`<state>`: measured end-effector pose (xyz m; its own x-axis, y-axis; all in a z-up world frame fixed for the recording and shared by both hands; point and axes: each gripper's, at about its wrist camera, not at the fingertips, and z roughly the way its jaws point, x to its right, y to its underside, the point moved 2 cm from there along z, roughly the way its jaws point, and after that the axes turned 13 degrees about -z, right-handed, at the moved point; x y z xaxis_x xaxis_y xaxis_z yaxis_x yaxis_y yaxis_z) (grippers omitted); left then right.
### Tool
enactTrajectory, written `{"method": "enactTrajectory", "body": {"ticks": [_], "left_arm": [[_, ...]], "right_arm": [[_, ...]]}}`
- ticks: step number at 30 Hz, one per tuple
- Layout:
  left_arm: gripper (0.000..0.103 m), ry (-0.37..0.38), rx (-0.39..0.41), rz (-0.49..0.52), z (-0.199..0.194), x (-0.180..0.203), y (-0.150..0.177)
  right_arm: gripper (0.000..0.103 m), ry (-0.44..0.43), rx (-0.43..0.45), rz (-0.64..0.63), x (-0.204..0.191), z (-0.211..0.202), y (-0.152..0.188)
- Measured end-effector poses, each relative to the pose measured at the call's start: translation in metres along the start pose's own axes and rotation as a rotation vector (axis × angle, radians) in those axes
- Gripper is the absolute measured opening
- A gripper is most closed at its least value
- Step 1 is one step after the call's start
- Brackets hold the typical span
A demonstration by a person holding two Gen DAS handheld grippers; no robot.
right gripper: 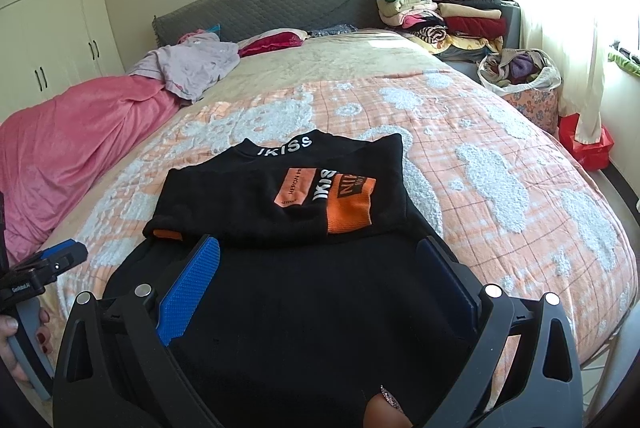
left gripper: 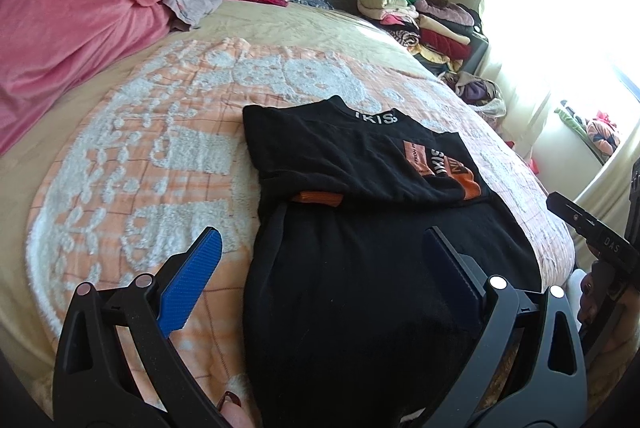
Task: Fold small clothes
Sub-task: 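Move both tools down to the black sweatshirt's hem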
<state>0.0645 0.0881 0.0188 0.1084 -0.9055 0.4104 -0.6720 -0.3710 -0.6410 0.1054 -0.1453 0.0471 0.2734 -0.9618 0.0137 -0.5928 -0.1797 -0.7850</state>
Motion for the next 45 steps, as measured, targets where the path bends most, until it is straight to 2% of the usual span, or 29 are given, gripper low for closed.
{"method": "enactTrajectory", "body": {"ticks": [14,28,38,45], "left_arm": [[0.093,-0.058,-0.007,-0.031,-0.018,-0.020,0.020],[0.093,-0.136,-0.065,-0.019,-0.026,-0.030,0.056],[0.093,-0.134,-0.127,-0.026,-0.027,-0.034,0.083],[0.093,-0.093,-0.163,-0.049,-0.029,-0.034,0.098]], "right_arm": [[0.098,0.011,0.021,0.011,0.011,-0.023,0.014],[0.098,0.010,-0.005,0.017,0.031,-0.034,0.043],[0.098,0.022,-0.047,0.039,0.049,-0.033,0.070],[0.098,0.024,-0.082,0.043,0.058,-0.032,0.089]]}}
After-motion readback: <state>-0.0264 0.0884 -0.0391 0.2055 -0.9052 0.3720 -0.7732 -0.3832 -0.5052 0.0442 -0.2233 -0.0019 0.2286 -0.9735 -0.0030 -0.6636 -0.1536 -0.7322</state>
